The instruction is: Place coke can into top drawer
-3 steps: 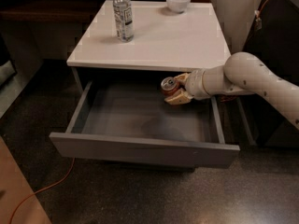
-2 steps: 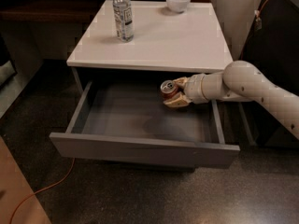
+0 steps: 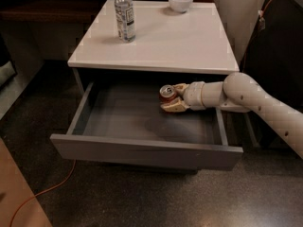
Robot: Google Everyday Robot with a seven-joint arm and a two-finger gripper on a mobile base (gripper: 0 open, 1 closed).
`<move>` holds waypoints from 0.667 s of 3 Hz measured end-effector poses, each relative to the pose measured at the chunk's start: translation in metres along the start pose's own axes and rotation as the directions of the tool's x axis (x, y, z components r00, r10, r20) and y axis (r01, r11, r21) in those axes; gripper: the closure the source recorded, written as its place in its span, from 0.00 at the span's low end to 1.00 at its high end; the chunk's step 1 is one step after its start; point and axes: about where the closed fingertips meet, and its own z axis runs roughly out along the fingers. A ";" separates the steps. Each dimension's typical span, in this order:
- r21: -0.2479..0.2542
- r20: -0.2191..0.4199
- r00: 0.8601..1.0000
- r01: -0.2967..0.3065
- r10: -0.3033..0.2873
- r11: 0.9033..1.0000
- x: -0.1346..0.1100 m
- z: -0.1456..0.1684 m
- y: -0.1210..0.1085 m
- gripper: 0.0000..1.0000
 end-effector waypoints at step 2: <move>-0.057 0.006 0.991 -0.133 0.133 0.989 0.024 0.018 0.013 1.00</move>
Offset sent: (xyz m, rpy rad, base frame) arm -0.0022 -0.0013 -0.0464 0.1038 0.1992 -0.0324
